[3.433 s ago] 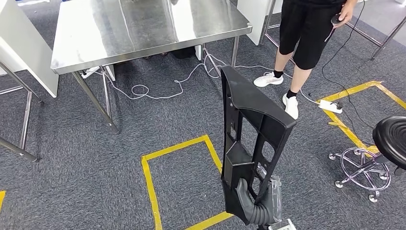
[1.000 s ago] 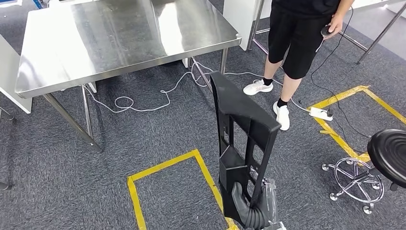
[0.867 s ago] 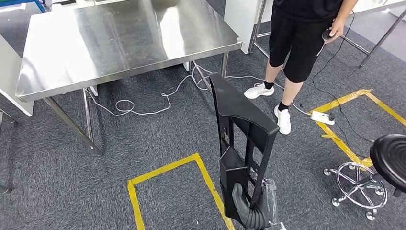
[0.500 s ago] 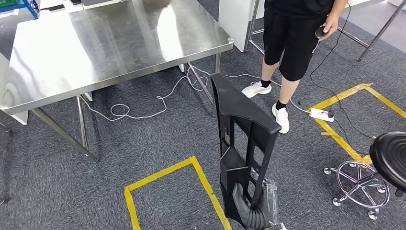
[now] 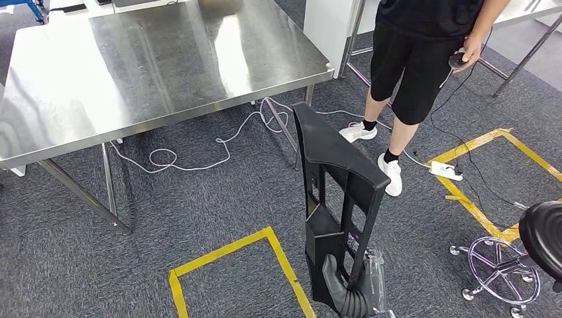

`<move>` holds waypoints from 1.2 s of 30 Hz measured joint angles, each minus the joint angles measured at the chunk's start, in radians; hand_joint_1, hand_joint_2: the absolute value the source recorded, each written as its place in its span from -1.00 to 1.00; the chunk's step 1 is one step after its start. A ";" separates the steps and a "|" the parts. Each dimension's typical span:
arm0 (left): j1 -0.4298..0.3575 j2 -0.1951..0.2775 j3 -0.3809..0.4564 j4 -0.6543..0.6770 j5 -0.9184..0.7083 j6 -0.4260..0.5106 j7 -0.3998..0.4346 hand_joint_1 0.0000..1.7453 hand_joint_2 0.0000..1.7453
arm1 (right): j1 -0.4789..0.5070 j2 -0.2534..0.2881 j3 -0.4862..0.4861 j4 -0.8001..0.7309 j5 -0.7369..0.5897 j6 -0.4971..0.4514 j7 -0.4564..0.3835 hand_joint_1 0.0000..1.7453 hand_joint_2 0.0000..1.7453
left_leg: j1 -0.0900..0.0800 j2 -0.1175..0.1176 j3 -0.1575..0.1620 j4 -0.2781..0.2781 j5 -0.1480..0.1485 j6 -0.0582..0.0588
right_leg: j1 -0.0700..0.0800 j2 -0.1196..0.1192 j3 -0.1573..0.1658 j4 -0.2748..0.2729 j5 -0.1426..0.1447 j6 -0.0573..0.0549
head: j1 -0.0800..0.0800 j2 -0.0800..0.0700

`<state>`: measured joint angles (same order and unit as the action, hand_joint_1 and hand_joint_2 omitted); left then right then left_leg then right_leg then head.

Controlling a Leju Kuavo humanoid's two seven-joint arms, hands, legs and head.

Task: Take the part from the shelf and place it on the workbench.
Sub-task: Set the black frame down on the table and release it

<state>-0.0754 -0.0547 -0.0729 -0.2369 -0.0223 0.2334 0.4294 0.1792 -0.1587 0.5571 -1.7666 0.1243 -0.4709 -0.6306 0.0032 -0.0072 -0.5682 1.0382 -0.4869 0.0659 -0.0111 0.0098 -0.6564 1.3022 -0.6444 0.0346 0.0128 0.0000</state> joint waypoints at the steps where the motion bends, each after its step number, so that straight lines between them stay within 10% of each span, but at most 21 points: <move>1: 0.000 -0.001 0.000 0.000 0.000 0.005 0.000 -1.00 1.00 | 0.000 -0.001 0.001 0.001 0.000 -0.001 -0.001 1.00 1.00 | -0.001 -0.006 0.007 0.000 -0.006 -0.001 | 0.000 0.000 -0.005 -0.024 0.016 0.008 | 0.000 0.000; 3: -0.001 -0.003 0.000 0.000 0.000 0.011 0.000 -1.00 1.00 | 0.000 -0.003 0.003 0.002 0.002 -0.004 -0.001 1.00 1.00 | -0.001 -0.021 0.022 -0.001 -0.018 -0.005 | 0.001 0.007 0.026 -0.150 0.102 0.022 | 0.001 0.000; 6: -0.003 -0.005 0.000 0.000 0.000 0.015 0.000 -1.00 1.00 | -0.001 -0.006 0.006 0.005 0.003 -0.005 -0.002 1.00 1.00 | -0.003 -0.041 0.034 0.000 -0.032 -0.019 | 0.011 0.020 0.056 -0.259 0.162 -0.002 | 0.000 0.000; 10: -0.003 -0.004 0.000 0.000 0.000 0.018 0.000 -1.00 1.00 | -0.005 -0.007 0.012 0.005 0.004 -0.009 -0.003 1.00 1.00 | -0.005 -0.038 0.031 0.030 -0.047 -0.038 | -0.005 0.007 0.078 -0.274 0.179 -0.029 | -0.003 0.000; 14: -0.004 -0.003 0.000 0.000 0.000 0.018 -0.001 -1.00 1.00 | -0.009 -0.005 0.016 0.007 0.004 -0.011 -0.003 1.00 1.00 | 0.005 -0.004 -0.088 0.226 -0.128 -0.061 | -0.009 -0.012 0.091 -0.280 0.173 -0.041 | -0.007 0.000; 17: -0.002 -0.002 0.000 0.000 0.000 0.018 0.000 -1.00 1.00 | -0.009 -0.005 0.018 0.010 0.003 -0.011 -0.003 1.00 1.00 | 0.013 0.007 -0.111 0.198 -0.079 -0.069 | -0.009 -0.026 0.098 -0.280 0.166 -0.044 | -0.008 0.000; 20: -0.006 -0.001 0.000 0.000 0.000 0.018 0.000 -1.00 1.00 | -0.012 -0.005 0.019 0.012 0.001 -0.011 -0.004 1.00 1.00 | 0.013 0.049 -0.051 0.032 0.004 -0.061 | -0.005 -0.041 0.109 -0.280 0.157 -0.035 | -0.008 0.000; 25: -0.012 -0.002 0.000 0.000 -0.001 0.018 0.000 -1.00 1.00 | -0.023 -0.005 0.020 0.014 -0.002 -0.004 -0.004 1.00 1.00 | 0.006 0.035 -0.034 0.003 0.022 -0.027 | 0.003 -0.056 0.114 -0.261 0.130 -0.005 | -0.006 0.000; 29: -0.015 -0.002 0.000 0.000 -0.005 0.018 0.000 -1.00 1.00 | -0.031 -0.005 0.022 0.018 -0.007 0.001 -0.004 1.00 1.00 | 0.010 0.004 -0.029 -0.001 0.033 -0.014 | -0.001 -0.022 0.013 -0.049 0.028 -0.011 | -0.001 0.000; 31: -0.014 -0.002 0.000 0.000 -0.006 0.018 0.000 -1.00 1.00 | -0.032 -0.005 0.023 0.023 -0.009 0.003 -0.002 1.00 1.00 | 0.009 -0.017 -0.031 0.000 0.032 -0.014 | -0.001 -0.018 -0.016 -0.001 0.021 -0.003 | -0.001 0.000; 34: -0.013 -0.002 0.000 0.000 -0.006 0.018 0.000 -1.00 1.00 | -0.035 -0.005 0.024 0.027 -0.011 0.004 -0.001 1.00 1.00 | 0.008 -0.050 -0.027 0.001 0.031 -0.018 | -0.001 0.010 0.059 -0.174 0.107 0.014 | 0.000 0.000; 36: -0.013 -0.002 0.000 0.000 -0.006 0.018 0.000 -1.00 1.00 | -0.038 -0.005 0.025 0.029 -0.012 0.004 -0.002 1.00 1.00 | 0.005 -0.067 -0.028 0.001 0.029 -0.026 | 0.000 0.032 0.099 -0.266 0.144 0.005 | 0.000 0.000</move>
<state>-0.0885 -0.0566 -0.0727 -0.2369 -0.0279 0.2516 0.4295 0.1410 -0.1634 0.5818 -1.7381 0.1118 -0.4669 -0.6322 0.0079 -0.0741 -0.5958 1.0396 -0.4580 0.0400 -0.0109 0.0418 -0.5576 1.0358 -0.5004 0.0400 0.0129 0.0000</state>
